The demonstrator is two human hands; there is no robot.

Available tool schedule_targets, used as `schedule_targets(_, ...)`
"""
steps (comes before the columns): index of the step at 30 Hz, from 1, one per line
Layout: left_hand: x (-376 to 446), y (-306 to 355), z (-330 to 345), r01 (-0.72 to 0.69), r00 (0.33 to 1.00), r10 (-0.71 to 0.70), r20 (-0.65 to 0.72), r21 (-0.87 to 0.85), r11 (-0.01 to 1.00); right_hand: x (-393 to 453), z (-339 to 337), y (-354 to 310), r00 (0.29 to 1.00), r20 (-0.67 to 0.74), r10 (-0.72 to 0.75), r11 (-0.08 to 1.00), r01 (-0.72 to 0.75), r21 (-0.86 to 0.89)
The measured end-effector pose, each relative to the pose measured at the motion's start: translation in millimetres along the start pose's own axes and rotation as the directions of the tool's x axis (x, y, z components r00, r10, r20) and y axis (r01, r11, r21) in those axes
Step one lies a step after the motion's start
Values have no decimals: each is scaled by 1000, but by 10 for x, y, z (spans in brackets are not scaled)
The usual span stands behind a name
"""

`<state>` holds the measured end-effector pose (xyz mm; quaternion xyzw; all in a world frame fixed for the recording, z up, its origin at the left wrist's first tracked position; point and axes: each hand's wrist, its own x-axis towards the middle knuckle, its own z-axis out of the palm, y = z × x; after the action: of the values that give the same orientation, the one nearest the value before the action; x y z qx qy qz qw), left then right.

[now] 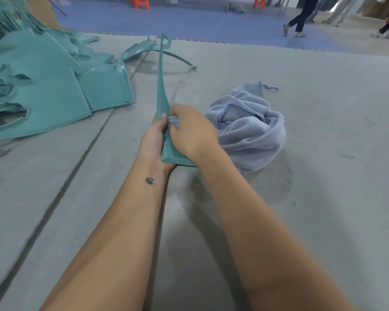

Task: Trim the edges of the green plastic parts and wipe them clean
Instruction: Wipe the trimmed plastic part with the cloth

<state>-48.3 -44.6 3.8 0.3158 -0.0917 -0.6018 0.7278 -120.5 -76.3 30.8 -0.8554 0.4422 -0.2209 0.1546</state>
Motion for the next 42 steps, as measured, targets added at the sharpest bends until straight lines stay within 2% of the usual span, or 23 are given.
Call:
schedule_targets(2,11,-10,-4,-22,1000,22,1,13,1000,-53,-1,45,998,29,-59,998,59,-16)
schedule_targets(6,52,-5,-14,3,1000,-2,-11,40,999,-173,-114,130,976,131,-174,976,154,154)
schedule_targets(9,57,-6,-17,13,1000,-13,1,76,997,-300,-255,203,944,228,-240,897,126,423)
schedule_targets(12,76,-22,-28,-49,999,49,2,146,988,-420,-357,275,907,307,-290,849,96,519)
schedule_targets(15,76,-30,-27,-100,994,108,-30,195,976,-431,-349,290,913,297,-279,871,110,479)
schedule_targets(19,76,-37,-5,-143,987,154,-44,184,972,-401,-388,287,909,369,-192,915,30,403)
schedule_targets(26,89,-38,-22,-132,990,140,-26,194,972,-373,-632,487,862,507,23,977,-128,173)
schedule_targets(31,78,-37,-20,-126,991,134,-29,196,972,-395,-716,675,858,505,92,965,-203,168)
schedule_targets(33,69,-32,-18,-135,990,140,-19,156,978,-369,-681,782,904,405,137,964,-216,156)
schedule_targets(35,66,-26,-28,-134,991,136,-6,140,981,-350,-571,894,965,146,219,973,-228,43)
schedule_targets(37,71,-16,-41,-126,992,125,15,153,980,-353,-490,941,957,-66,281,957,-285,-58)
schedule_targets(39,75,-12,-43,-127,992,121,41,172,977,-352,-457,972,948,-135,290,957,-286,46)
schedule_targets(42,77,-18,-19,-154,987,140,80,226,962,-329,-438,970,946,-191,262,944,-210,256)
